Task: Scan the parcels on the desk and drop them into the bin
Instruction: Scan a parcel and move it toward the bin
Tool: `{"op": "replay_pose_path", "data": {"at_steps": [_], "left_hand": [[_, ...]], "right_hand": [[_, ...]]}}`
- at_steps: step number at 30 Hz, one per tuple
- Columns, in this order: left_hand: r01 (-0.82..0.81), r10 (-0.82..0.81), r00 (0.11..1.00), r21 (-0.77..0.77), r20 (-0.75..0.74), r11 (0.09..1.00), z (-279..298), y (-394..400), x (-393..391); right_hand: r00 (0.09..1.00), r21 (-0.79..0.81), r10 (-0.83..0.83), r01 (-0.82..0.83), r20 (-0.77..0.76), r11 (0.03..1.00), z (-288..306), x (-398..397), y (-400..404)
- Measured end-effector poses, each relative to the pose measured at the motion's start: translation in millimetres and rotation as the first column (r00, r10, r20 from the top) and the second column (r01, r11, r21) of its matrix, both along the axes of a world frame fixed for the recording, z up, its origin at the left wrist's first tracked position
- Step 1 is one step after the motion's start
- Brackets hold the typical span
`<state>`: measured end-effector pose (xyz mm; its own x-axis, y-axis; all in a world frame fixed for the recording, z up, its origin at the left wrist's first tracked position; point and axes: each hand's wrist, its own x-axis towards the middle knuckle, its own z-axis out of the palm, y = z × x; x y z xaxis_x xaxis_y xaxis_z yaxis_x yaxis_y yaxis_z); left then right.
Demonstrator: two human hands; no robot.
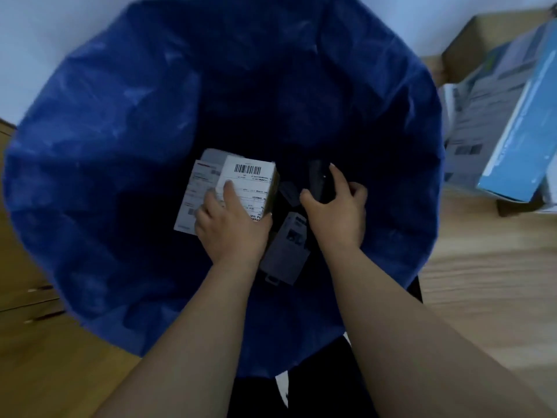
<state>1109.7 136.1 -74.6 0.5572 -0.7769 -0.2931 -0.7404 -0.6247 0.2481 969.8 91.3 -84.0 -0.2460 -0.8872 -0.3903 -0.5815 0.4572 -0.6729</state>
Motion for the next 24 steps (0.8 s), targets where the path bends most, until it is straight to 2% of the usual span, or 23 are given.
{"op": "replay_pose_path", "data": {"at_steps": [4,10,17,24], "left_hand": [[0.071,-0.068,0.997,0.085,-0.041,0.994,-50,-4,-2],[0.118,-0.107,0.992,0.164,-0.074,0.980,-101,-6,1],[0.155,-0.141,0.986,0.194,-0.084,0.969,-127,-8,4],[0.144,-0.130,0.988,0.210,-0.079,0.967,-129,-15,13]], "right_hand": [[0.999,0.095,-0.037,0.039,-0.018,0.995,-42,8,-4],[0.997,0.135,-0.050,0.057,-0.053,0.989,-83,20,-2],[0.997,0.174,-0.044,0.055,-0.065,0.983,-101,19,3],[0.998,0.177,-0.011,0.021,-0.059,0.984,-98,21,-1]]}}
